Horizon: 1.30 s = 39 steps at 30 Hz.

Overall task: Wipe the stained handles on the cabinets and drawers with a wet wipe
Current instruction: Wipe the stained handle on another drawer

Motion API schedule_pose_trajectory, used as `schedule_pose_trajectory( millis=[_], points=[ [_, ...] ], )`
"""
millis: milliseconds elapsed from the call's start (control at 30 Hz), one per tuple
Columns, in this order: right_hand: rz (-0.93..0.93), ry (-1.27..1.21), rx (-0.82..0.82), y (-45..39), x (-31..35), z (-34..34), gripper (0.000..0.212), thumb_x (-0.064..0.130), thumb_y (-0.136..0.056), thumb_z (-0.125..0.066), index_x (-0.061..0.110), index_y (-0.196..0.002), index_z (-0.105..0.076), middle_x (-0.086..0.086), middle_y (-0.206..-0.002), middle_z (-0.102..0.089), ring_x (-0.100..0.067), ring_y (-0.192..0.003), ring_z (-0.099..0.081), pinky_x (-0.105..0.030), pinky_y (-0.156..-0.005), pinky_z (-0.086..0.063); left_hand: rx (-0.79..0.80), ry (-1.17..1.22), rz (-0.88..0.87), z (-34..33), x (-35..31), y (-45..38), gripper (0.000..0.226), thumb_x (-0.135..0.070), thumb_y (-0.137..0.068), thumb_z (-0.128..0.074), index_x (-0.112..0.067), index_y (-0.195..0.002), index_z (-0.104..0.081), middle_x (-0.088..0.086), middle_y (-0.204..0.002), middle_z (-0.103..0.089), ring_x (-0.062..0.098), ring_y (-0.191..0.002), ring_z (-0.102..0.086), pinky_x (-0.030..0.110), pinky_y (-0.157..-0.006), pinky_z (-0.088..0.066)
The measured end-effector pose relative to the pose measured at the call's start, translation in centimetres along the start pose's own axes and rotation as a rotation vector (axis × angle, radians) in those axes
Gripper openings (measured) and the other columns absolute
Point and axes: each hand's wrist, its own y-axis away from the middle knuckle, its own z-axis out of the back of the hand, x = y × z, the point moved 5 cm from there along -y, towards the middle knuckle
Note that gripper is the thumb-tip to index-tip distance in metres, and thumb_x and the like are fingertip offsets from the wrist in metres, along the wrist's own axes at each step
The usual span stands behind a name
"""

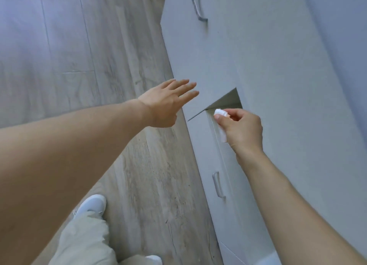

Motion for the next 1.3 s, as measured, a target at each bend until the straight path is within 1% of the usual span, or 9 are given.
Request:
schedule_pose_trajectory(
  millis=[133, 233, 300, 567, 800, 933, 1000, 1133, 1300],
  points=[
    [-0.071, 0.0, 0.009, -0.7, 4.2, 1.9, 0.009, 0.022, -0.082, -0.072, 0.023, -0.089, -0.067, 0.014, -0.075, -0.062, 0.001, -0.068, -0.057, -0.014, -0.058, -0.04, 0.007, -0.014, 0.025, 6.1, 2.7, -0.1, 0.076, -0.011, -0.086, -0.04, -0.017, -0.151, 0.0, 0.004, -0.159, 0.004, 0.019, -0.146, 0.006, 0.034, -0.119, 0.002],
    [-0.035, 0.038, 0.004, -2.6, 6.8, 1.9, 0.008, 0.022, -0.084, -0.069, 0.022, -0.091, -0.066, 0.017, -0.072, -0.059, 0.005, -0.065, -0.054, -0.002, -0.051, -0.038, 0.002, -0.005, 0.073, 8.0, 5.4, -0.8, 0.075, -0.01, -0.086, -0.038, -0.017, -0.151, -0.001, 0.004, -0.159, 0.004, 0.019, -0.146, 0.007, 0.033, -0.118, 0.003],
    [-0.002, 0.03, -0.029, -4.6, 7.9, 1.6, 0.006, 0.021, -0.085, -0.068, 0.022, -0.09, -0.065, 0.017, -0.072, -0.057, 0.005, -0.065, -0.053, 0.002, -0.048, -0.035, 0.024, -0.022, 0.09, 8.0, 7.1, -1.8, 0.075, -0.01, -0.087, -0.039, -0.017, -0.151, 0.0, 0.004, -0.159, 0.006, 0.019, -0.146, 0.007, 0.033, -0.118, 0.004],
    [0.071, 0.018, -0.038, -15.0, 8.7, -2.8, 0.005, 0.019, -0.088, -0.064, 0.021, -0.092, -0.062, 0.01, -0.079, -0.058, -0.001, -0.067, -0.052, 0.0, -0.056, -0.037, 0.042, 0.003, 0.175, 4.7, 12.8, -11.4, 0.08, -0.008, -0.085, -0.043, -0.018, -0.151, 0.001, 0.003, -0.159, 0.009, 0.018, -0.145, 0.008, 0.032, -0.116, 0.006],
    [0.077, 0.028, -0.01, -22.4, 10.7, -6.2, 0.012, 0.022, -0.089, -0.064, 0.018, -0.1, -0.064, 0.0, -0.095, -0.064, -0.011, -0.078, -0.055, -0.018, -0.063, -0.038, 0.094, -0.02, 0.14, 5.0, 17.8, -19.3, 0.084, -0.009, -0.085, -0.042, -0.022, -0.15, 0.009, -0.001, -0.158, 0.016, 0.016, -0.145, 0.013, 0.032, -0.118, 0.007],
    [0.052, 0.034, -0.026, -25.1, 12.7, -9.0, 0.015, 0.02, -0.089, -0.064, 0.017, -0.104, -0.064, 0.0, -0.098, -0.064, -0.013, -0.083, -0.057, -0.019, -0.068, -0.043, 0.087, -0.04, 0.063, 5.8, 21.8, -23.4, 0.085, -0.008, -0.085, -0.042, -0.022, -0.15, 0.011, 0.0, -0.158, 0.016, 0.017, -0.145, 0.011, 0.033, -0.117, 0.006],
    [0.033, 0.036, -0.076, -26.0, 13.7, -10.4, 0.016, 0.019, -0.089, -0.064, 0.017, -0.105, -0.064, 0.003, -0.098, -0.062, -0.013, -0.085, -0.057, -0.014, -0.068, -0.042, 0.104, -0.066, 0.002, 5.8, 24.0, -25.6, 0.086, -0.008, -0.085, -0.043, -0.022, -0.149, 0.013, 0.0, -0.157, 0.018, 0.017, -0.145, 0.013, 0.032, -0.117, 0.007],
    [0.018, 0.061, -0.279, -27.0, 15.7, -12.7, 0.019, 0.015, -0.088, -0.066, 0.013, -0.107, -0.065, 0.008, -0.094, -0.053, -0.011, -0.082, -0.053, -0.004, -0.067, -0.038, 0.167, -0.076, -0.161, 5.5, 27.8, -29.2, 0.089, -0.007, -0.085, -0.043, -0.027, -0.148, 0.016, -0.002, -0.157, 0.02, 0.017, -0.144, 0.015, 0.031, -0.116, 0.009],
    [-0.134, 0.009, -0.515, -27.5, 16.8, -14.5, 0.017, 0.011, -0.087, -0.067, 0.008, -0.103, -0.066, -0.003, -0.096, -0.061, -0.002, -0.073, -0.048, 0.002, -0.065, -0.035, 0.213, -0.03, -0.426, 4.9, 30.0, -30.5, 0.096, -0.001, -0.082, -0.039, -0.035, -0.139, 0.029, -0.004, -0.156, 0.021, 0.018, -0.145, 0.013, 0.033, -0.117, 0.006]
  ],
)
